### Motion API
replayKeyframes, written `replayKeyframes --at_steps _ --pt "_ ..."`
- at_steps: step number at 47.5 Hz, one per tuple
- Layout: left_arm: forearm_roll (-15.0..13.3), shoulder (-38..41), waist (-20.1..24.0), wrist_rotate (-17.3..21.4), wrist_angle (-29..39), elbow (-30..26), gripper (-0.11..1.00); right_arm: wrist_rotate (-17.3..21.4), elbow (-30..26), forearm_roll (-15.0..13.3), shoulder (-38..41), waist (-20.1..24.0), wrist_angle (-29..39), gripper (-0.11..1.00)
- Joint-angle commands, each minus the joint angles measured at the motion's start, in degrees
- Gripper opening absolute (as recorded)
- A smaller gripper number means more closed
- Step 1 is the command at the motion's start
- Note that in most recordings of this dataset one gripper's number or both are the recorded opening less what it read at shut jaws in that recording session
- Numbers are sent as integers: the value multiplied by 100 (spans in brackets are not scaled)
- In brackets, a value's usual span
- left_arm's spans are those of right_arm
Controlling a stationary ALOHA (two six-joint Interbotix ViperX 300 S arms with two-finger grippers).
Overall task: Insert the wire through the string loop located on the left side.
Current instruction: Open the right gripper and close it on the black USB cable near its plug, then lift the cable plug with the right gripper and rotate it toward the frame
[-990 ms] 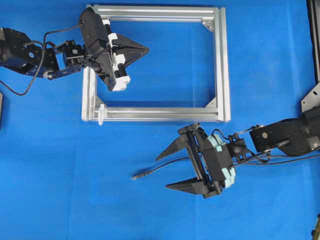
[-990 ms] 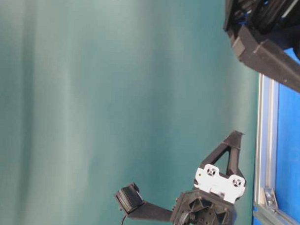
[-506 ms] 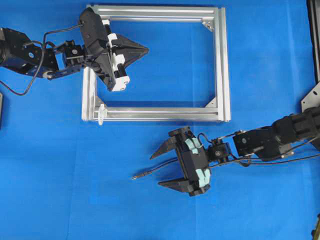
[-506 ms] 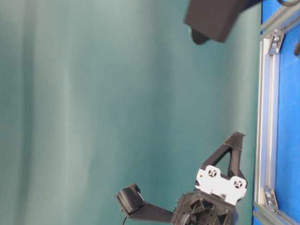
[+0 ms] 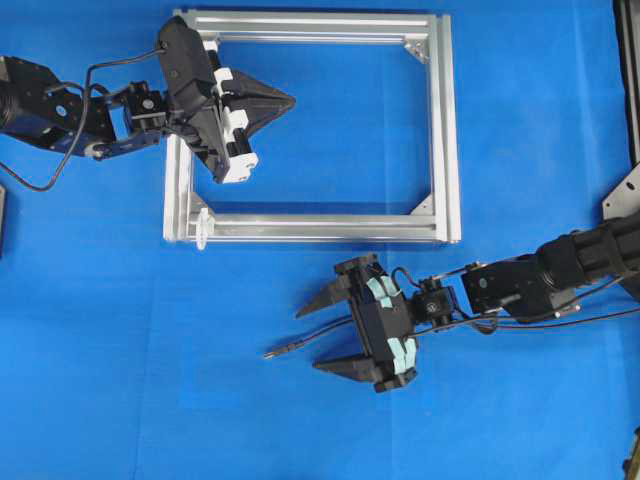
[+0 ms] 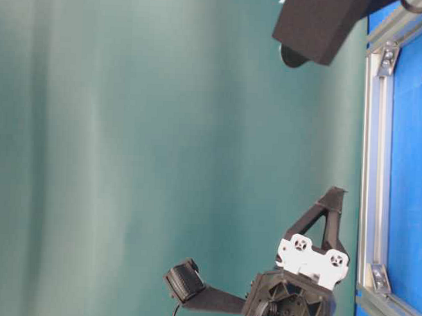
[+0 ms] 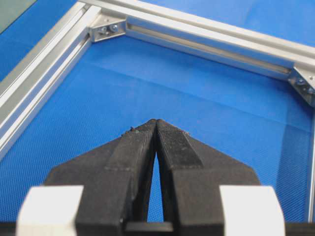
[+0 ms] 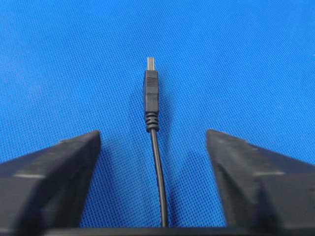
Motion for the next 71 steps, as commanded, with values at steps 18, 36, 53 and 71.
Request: replayKeyframes --at_steps 18,36,53,71 --pt "18 -167 0 0 -35 -26 0 -18 0 -18 -132 -44 -53 0" --pt "18 -167 0 0 -35 -26 0 -18 70 -18 -712 -44 431 0" --pt "18 -176 0 0 -26 -18 0 -26 97 -18 -1582 -44 1222 0" --pt "18 -185 0 -9 -26 -9 0 -26 97 -18 -1582 -53 1257 0"
